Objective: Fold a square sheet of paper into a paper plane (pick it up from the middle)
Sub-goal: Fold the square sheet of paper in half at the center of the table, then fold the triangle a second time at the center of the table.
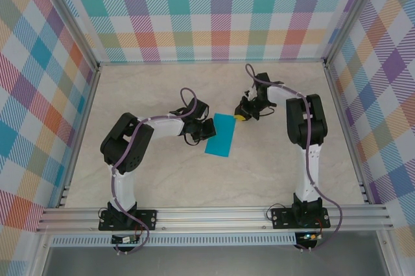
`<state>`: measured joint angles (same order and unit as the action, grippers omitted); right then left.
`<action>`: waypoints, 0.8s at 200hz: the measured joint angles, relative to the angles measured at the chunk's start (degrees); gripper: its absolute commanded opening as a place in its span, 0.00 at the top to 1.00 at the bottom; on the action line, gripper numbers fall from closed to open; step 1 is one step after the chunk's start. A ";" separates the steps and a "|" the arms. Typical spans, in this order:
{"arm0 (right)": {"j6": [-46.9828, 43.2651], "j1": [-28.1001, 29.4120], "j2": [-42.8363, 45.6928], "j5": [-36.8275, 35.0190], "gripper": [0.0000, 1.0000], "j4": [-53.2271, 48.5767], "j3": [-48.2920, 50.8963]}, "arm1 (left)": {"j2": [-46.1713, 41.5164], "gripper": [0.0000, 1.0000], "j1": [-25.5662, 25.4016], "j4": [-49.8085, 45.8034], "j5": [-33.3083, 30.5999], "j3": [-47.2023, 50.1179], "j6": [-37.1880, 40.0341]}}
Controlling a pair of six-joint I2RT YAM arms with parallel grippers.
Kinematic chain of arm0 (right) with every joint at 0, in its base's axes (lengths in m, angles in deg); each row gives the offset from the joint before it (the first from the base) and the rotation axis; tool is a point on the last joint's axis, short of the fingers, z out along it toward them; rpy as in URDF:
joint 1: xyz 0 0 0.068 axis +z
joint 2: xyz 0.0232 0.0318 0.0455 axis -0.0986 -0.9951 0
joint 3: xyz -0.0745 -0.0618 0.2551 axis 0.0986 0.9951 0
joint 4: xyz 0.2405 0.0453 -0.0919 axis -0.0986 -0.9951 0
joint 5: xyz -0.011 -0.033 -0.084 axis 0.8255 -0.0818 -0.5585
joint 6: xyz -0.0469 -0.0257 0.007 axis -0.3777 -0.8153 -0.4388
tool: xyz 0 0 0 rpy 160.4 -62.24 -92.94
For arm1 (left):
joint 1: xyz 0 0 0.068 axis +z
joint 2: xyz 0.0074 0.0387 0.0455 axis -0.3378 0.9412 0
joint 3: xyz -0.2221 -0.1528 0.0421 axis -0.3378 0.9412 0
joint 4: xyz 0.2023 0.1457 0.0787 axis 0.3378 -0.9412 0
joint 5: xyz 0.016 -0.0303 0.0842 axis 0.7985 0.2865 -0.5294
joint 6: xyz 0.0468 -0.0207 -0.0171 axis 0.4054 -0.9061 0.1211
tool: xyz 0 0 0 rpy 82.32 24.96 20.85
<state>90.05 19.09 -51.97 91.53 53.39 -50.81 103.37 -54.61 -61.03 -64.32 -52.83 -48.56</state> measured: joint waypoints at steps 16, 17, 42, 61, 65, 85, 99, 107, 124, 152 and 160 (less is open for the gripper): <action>0.00 -0.02 2.58 0.68 0.84 0.46 1.16 | 0.00 1.00 0.00 -0.09 0.02 -0.07 0.02; -0.07 -0.02 2.73 0.70 0.83 0.52 1.25 | 0.00 1.00 0.00 -0.09 0.02 -0.07 0.02; 0.68 -0.07 11.06 2.49 0.78 3.96 6.71 | -0.02 1.00 0.00 0.02 0.15 -0.07 0.00; 1.62 0.07 17.90 2.97 0.75 8.07 13.60 | -0.17 1.00 0.00 -0.04 0.68 -0.07 -0.02; 2.01 0.11 18.88 2.91 0.75 8.61 14.80 | -0.24 1.00 0.00 -0.15 0.74 -0.07 -0.02; 2.84 0.70 21.90 2.49 0.74 10.88 21.14 | -0.72 1.00 -0.02 -1.70 1.05 -0.04 -0.02; 3.61 1.42 22.08 2.21 0.73 12.00 24.76 | -1.33 1.00 -0.15 -3.28 0.98 0.11 0.00; 3.96 1.88 22.08 1.97 0.73 12.20 26.69 | -1.75 1.00 -0.24 -3.85 0.98 0.46 -0.02; 4.70 2.86 22.08 1.86 0.73 12.41 29.00 | -2.86 1.00 -0.31 -5.16 0.96 1.31 0.00; 5.84 4.72 22.08 1.38 0.71 13.99 29.73 | -5.66 1.00 -0.31 -6.34 0.61 2.43 0.00; 6.25 5.18 22.10 1.03 0.69 14.43 29.73 | -6.97 0.99 -0.31 -6.40 -0.04 2.95 0.00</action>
<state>96.30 24.27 -29.87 92.56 67.81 -21.09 96.40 -54.92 -67.44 -64.36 -49.88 -48.56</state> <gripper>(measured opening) 0.291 0.038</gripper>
